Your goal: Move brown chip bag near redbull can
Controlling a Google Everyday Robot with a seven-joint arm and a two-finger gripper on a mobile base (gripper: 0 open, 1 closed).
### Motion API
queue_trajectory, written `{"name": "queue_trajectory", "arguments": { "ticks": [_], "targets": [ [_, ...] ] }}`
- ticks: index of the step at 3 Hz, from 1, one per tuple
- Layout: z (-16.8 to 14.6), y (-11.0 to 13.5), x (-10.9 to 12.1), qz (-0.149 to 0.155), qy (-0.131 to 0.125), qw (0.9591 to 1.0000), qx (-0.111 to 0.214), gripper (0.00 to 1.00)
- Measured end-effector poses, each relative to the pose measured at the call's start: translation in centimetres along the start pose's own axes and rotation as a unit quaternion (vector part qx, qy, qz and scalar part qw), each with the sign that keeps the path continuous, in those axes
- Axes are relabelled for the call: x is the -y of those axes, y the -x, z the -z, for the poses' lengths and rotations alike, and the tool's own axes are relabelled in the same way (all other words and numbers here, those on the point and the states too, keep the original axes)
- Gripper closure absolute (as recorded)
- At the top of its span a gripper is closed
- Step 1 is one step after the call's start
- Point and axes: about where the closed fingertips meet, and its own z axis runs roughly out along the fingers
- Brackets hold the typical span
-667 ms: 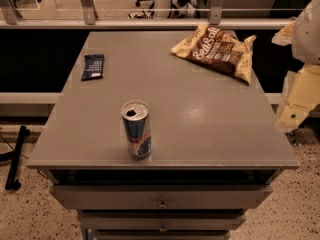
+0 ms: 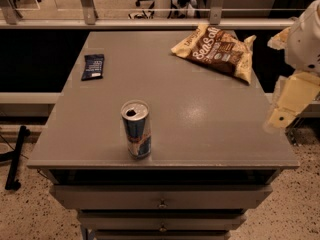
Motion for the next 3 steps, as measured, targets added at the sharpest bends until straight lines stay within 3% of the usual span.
{"name": "queue_trajectory", "arguments": {
  "ticks": [1, 2, 3],
  "targets": [
    [-3.5, 0.3, 3.2, -0.029, -0.026, 0.9982, 0.045, 0.00],
    [-7.3, 0.8, 9.5, -0.059, -0.067, 0.9917, 0.092, 0.00],
    [-9.8, 1.5, 16.1, -0.082, -0.106, 0.9824, 0.130, 0.00]
  ]
}}
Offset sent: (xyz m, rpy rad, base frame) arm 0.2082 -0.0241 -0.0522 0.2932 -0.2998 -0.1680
